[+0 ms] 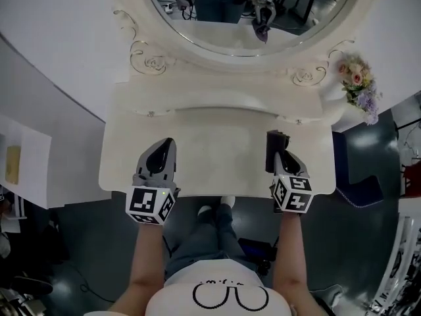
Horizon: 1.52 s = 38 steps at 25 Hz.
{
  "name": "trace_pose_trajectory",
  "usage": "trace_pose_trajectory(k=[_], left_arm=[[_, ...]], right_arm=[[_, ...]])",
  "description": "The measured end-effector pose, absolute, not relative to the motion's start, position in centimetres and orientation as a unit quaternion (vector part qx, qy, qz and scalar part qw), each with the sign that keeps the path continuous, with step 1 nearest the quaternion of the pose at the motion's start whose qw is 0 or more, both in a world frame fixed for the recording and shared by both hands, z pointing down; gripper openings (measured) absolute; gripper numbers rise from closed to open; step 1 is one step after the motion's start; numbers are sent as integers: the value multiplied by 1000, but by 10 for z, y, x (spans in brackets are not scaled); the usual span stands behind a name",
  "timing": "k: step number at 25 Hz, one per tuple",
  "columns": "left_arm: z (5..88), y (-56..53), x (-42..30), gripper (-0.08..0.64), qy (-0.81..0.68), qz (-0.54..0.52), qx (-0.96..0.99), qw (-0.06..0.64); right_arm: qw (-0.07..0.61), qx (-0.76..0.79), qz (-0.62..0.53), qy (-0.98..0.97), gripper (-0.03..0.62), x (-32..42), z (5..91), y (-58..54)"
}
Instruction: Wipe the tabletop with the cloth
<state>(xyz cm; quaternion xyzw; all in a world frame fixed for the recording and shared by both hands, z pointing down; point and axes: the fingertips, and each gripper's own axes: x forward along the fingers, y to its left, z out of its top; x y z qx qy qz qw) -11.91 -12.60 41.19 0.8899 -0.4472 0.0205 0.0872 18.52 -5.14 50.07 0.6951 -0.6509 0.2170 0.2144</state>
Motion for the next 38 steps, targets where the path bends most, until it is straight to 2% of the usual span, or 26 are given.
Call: trace_pose_trajectory(k=[6,10,12,13,14,15,16,17,19,23,26,27,30,33,38], left_arm=[[447,-124,-112,-3,-439,46,890,109],[456,-124,-104,-3,-434,53,892,114],[456,-125,-101,-2,-432,53,893,115],[455,-125,-99,-3,-432,52,893,115],[454,-125,-98,-3,-430,51,894,114],[451,-125,-96,-2,-429,49,895,112],[449,-126,-95,-3,-428,47,896,110],[446,-127,-95,-3,-428,44,896,108],[439,-128,-96,-3,-430,38,896,105],[423,-126,-93,-2,-426,24,899,95],[404,-124,-91,-2,-420,10,904,81],[398,-122,-91,-3,-419,6,905,76],[383,-116,-99,-3,-419,-5,906,64],[371,-110,-110,-3,-424,-13,904,53],[354,-103,-125,-3,-439,-33,897,43]], right_arm=[[275,688,282,-609,78,215,581,-30],[259,683,300,-613,84,222,598,-27],[272,676,304,-614,99,223,598,-27],[279,674,304,-613,121,224,596,-27],[281,673,305,-612,185,225,592,-28],[276,676,304,-612,308,226,586,-28],[265,682,298,-613,384,227,577,-30],[252,691,287,-615,423,228,566,-33],[229,704,259,-621,484,227,542,-36],[209,695,234,-647,492,211,507,-37],[188,696,204,-662,477,199,474,-36],[176,704,195,-659,395,198,461,-33],[120,737,169,-643,1,200,422,-23],[87,739,140,-654,-2,191,391,-18],[85,726,61,-680,-2,167,343,-19]])
